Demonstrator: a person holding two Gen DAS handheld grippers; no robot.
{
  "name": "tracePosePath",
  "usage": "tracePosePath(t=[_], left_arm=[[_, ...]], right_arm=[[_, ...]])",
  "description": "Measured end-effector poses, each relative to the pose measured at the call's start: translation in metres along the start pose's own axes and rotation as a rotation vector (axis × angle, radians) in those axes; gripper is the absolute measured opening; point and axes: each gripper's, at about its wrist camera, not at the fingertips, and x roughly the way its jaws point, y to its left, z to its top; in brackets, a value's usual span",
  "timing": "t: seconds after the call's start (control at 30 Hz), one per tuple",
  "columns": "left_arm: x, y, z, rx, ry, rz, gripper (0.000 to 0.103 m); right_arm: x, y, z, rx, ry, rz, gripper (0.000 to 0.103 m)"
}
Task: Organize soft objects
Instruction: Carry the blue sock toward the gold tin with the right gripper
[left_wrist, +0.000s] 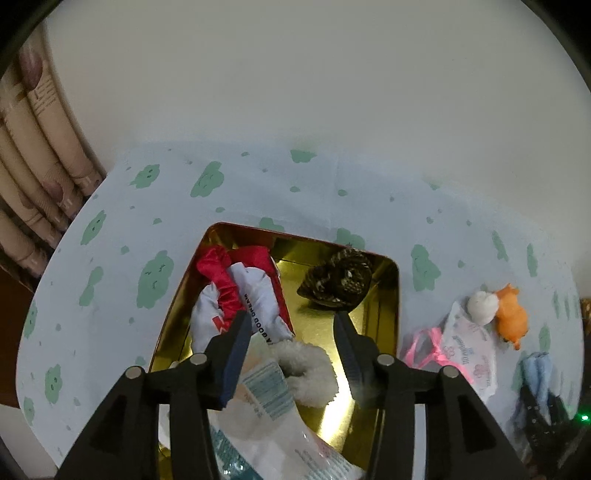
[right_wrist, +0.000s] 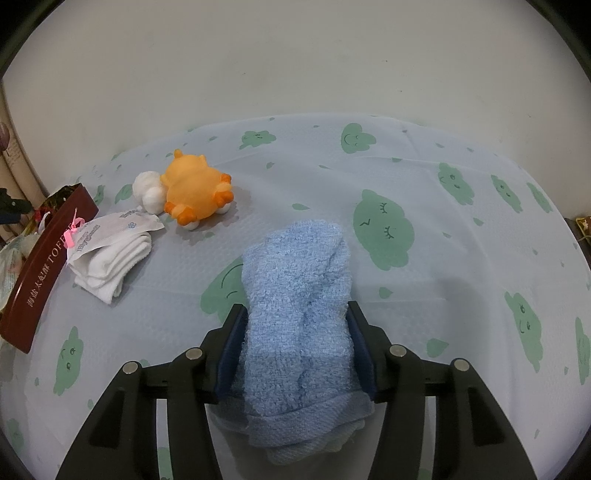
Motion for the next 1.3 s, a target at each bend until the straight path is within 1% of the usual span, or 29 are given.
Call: tracePosePath(t=[0.1, 0.13, 0.3, 0.4, 0.5, 0.63, 0.67, 0.7, 0.77, 0.87, 1.03, 1.2, 1.3], left_arm=[[-0.014, 0.004, -0.005, -0.021, -0.004, -0.026, 0.047], [-0.021, 0.004, -0.007, -0.019, -0.018, -0.029, 0.047], [-0.055, 0.003, -0.029, 0.048, -0.121, 0.017, 0.047], [-0.071, 0.014, -0.047, 0.054, -0.160, 0.019, 0.047], [-0.080, 0.031, -0.064, 0.032, -0.186, 0.041, 0.047], [-0.082, 0.059, -0.082, -0.016, -0.209, 0.098, 0.047], [-0.082, 0.066, -0.087, -0.027, -0.211, 0.113, 0.047], [-0.081, 0.073, -0.091, -0.037, -0.212, 0.117, 0.047], [-0.079, 0.083, -0.098, -0.047, -0.207, 0.122, 0.047], [-0.075, 0.098, -0.105, -0.065, -0.212, 0.148, 0.047], [-0.071, 0.114, -0.116, -0.074, -0.240, 0.209, 0.047], [-0.061, 0.129, -0.122, -0.100, -0.240, 0.216, 0.047], [-0.059, 0.135, -0.123, -0.111, -0.239, 0.248, 0.047]], right_arm=[[0.000, 0.000, 0.000, 0.000, 0.000, 0.000, 0.052], [0.000, 0.000, 0.000, 0.000, 0.000, 0.001, 0.052], [0.000, 0.001, 0.000, -0.004, 0.001, -0.003, 0.052], [0.000, 0.000, 0.000, -0.006, 0.001, -0.003, 0.052], [0.001, 0.002, 0.001, -0.014, 0.003, -0.012, 0.052], [0.001, 0.005, 0.001, -0.034, 0.004, -0.035, 0.051], [0.001, 0.005, 0.001, -0.035, 0.004, -0.038, 0.049], [0.000, 0.005, 0.001, -0.037, 0.003, -0.043, 0.045], [0.000, 0.007, 0.001, -0.047, 0.001, -0.051, 0.041], [-0.001, 0.010, 0.001, -0.072, 0.000, -0.065, 0.037], [-0.001, 0.013, 0.001, -0.101, -0.002, -0.088, 0.034], [0.000, 0.018, 0.005, -0.113, 0.010, -0.098, 0.028], [-0.003, 0.022, 0.007, -0.116, 0.014, -0.110, 0.026]])
